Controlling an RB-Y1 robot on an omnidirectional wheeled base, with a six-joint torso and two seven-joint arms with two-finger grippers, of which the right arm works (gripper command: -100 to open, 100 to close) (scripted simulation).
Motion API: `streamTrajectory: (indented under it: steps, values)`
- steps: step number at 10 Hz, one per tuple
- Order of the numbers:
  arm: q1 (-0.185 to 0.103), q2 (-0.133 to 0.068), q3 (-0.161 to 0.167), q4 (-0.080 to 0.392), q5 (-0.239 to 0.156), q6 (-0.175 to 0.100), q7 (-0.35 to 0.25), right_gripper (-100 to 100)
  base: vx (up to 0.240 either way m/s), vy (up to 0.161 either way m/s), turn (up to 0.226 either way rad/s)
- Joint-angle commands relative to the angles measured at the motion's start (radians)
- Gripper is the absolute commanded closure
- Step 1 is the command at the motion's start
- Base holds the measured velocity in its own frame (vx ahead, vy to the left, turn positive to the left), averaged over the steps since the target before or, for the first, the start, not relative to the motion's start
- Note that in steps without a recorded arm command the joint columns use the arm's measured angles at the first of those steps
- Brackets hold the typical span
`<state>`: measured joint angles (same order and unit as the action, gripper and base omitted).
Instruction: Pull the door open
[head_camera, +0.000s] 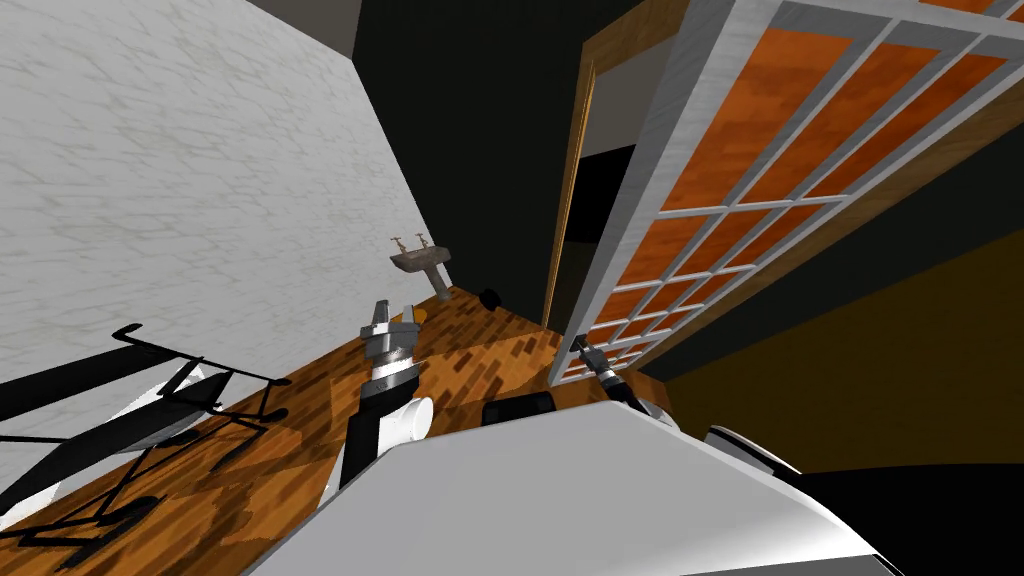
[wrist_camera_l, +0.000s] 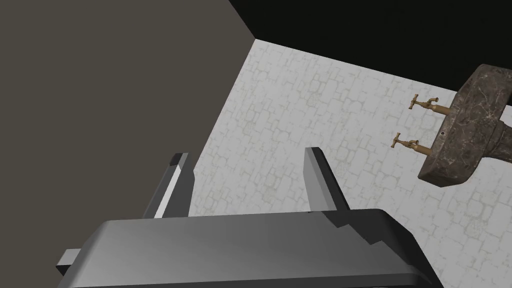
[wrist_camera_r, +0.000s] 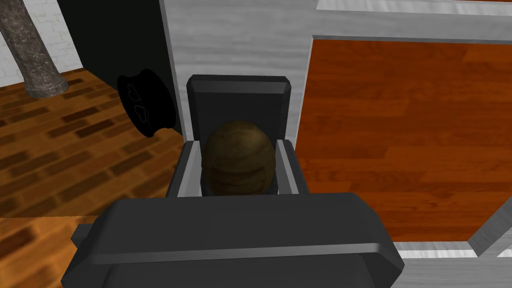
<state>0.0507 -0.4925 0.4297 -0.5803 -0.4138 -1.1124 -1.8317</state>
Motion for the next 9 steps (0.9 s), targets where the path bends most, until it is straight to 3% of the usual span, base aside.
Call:
streamTrajectory:
  steps: [1, 6, 7, 9]
  values:
    - [0.011, -0.01, 0.013, 0.01, 0.007, -0.03, -0.017, 100, -0.189, -0.072, 0.15]
    - [0.035, -0.037, 0.04, 0.024, 0.022, -0.09, -0.05, 100, -0.166, -0.056, 0.105]
    - [0.038, -0.036, 0.036, 0.011, 0.02, -0.075, -0.043, 100, -0.063, -0.023, 0.025]
    - [0.044, -0.039, 0.042, 0.019, 0.024, -0.091, -0.05, 100, -0.153, -0.062, 0.147]
